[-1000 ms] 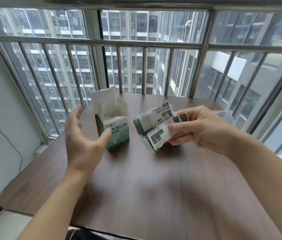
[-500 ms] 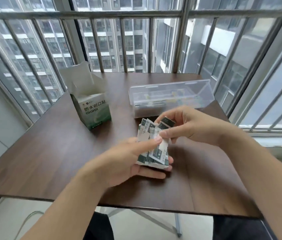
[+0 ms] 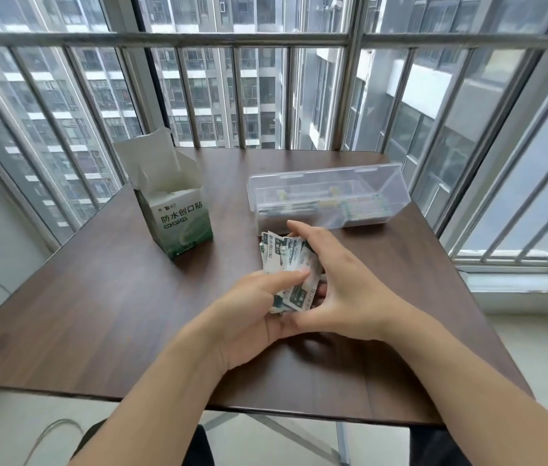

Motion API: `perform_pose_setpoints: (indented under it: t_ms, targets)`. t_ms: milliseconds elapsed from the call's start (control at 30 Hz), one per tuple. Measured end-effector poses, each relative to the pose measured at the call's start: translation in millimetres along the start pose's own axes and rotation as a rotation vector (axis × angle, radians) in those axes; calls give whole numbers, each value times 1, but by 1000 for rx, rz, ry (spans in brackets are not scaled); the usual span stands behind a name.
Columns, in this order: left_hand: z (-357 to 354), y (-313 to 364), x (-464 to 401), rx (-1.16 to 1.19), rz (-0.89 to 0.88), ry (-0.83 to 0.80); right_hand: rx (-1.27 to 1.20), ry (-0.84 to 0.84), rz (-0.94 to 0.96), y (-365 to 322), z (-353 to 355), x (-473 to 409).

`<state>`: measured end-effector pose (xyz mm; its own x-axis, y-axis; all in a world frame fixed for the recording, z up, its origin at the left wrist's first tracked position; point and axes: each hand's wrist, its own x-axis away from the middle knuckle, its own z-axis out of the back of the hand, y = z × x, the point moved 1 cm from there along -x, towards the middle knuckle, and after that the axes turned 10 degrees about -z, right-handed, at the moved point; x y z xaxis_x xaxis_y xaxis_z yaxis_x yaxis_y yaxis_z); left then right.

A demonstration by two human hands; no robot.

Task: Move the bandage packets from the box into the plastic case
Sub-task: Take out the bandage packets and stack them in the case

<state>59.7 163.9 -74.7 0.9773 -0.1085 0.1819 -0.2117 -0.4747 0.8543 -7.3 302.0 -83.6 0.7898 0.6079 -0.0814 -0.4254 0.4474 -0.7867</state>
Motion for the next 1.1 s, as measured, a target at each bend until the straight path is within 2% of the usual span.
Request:
perform_pose_setpoints:
  t_ms: [133, 200, 300, 667, 1000, 1100]
  targets:
    - [4, 0, -2, 206, 53, -34, -255, -71, -76, 0, 6, 2]
    - [6, -2, -4, 224, 46, 12, -394, -111, -67, -1, 9, 2]
    - [7, -4, -4, 195, 5, 68, -495, -82, -56, 2, 10, 0]
    - [3, -6, -2, 154, -102, 86, -324, -9, -16, -1, 4, 3]
    - [5, -6, -2, 211, -117, 160, -592, 153, -73, 2, 17, -1]
    - [4, -7, -3, 176, -157, 173, -682, 134, -117, 4, 18, -2]
